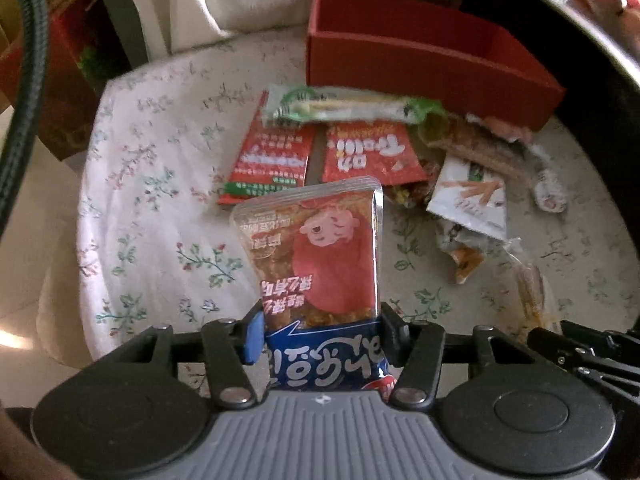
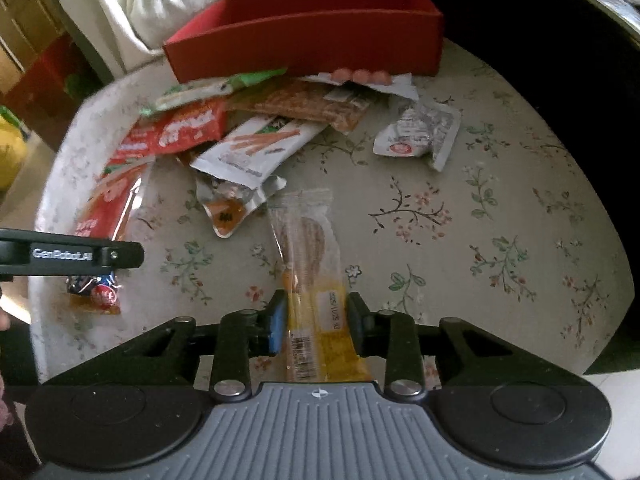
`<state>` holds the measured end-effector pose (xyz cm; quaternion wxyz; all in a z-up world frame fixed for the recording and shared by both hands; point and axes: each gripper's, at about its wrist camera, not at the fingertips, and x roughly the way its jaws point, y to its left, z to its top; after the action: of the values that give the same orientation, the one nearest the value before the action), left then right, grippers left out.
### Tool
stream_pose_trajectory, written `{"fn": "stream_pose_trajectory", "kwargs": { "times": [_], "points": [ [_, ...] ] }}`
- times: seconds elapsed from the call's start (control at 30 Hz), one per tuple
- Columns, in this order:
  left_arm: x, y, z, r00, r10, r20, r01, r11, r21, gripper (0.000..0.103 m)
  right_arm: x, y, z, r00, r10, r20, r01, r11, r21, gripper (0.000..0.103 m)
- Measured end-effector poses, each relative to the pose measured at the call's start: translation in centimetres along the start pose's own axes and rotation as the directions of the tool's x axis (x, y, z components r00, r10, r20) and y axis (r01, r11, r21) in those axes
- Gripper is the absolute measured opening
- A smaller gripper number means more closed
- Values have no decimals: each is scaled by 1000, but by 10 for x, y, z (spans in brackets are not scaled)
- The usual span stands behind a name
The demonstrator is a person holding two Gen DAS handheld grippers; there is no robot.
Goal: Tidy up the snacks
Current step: 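Lift both held packets and carry them over the red box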
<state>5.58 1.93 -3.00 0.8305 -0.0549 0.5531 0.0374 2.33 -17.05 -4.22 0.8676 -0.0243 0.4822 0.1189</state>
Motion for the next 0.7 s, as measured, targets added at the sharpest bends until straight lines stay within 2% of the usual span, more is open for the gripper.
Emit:
{"fn": "stream_pose_trajectory", "kwargs": {
  "times": [0.2, 0.4, 0.7],
  "points": [
    [-31, 3, 5, 997, -27, 66, 27, 1000, -2, 48, -25, -1, -4, 995, 65, 74, -69, 996, 55, 39],
    [-43, 6, 31, 988, -109, 111, 110, 994, -4, 48, -40, 3, 1, 986, 101, 129, -110, 992, 65, 39],
    [-38, 6, 89, 978, -117, 175, 126, 991, -42, 48, -36, 2, 55, 970, 125, 210, -143, 987, 75, 39]
  ]
}}
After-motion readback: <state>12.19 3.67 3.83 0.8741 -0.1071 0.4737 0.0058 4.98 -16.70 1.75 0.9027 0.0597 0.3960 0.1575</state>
